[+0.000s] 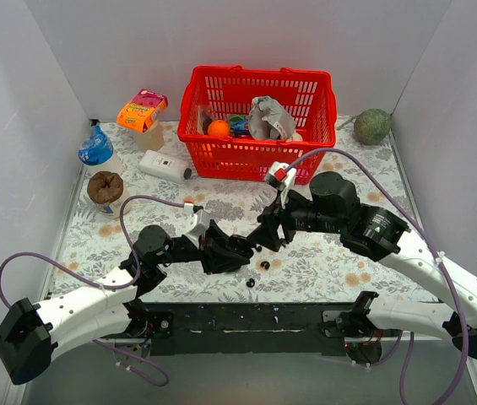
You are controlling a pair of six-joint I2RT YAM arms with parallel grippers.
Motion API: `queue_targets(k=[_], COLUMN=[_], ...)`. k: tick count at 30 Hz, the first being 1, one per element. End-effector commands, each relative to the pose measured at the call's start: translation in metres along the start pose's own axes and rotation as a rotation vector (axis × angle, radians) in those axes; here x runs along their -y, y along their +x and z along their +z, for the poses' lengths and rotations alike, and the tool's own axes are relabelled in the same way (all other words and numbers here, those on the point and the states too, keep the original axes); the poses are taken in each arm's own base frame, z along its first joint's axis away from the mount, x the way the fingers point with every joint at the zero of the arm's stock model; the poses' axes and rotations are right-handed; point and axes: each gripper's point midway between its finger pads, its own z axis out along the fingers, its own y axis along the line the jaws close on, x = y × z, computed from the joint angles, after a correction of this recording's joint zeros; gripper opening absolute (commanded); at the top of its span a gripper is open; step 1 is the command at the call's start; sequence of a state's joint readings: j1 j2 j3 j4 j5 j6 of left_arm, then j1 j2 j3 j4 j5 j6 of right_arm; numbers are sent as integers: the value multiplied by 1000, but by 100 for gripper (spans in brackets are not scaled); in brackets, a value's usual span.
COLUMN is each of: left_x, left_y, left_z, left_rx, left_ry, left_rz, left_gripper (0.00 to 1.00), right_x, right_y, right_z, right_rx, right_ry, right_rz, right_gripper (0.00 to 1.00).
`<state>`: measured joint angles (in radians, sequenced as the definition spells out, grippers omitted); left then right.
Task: Insert the wireless bluetooth earbuds into the charging case
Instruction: Pick up the earbud from the center of the board.
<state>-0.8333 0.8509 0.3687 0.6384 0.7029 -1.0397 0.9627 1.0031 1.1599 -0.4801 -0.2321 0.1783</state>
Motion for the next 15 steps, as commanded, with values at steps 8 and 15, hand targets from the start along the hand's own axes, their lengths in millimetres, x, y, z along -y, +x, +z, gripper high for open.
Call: queue_targets(k=[8,15], left_x=[-10,-5], left_y=[-8,-25], left_z=[-3,-31], left_rx=[32,217], left_ry=[-77,-156], left_rz=[39,110], left_gripper=[0,0], right_x=[44,117], right_y=[-26,62], right_z=[-34,-28], right_rx=[207,-1], right_ry=[298,588], right_rz=[34,194], right_gripper=[79,81])
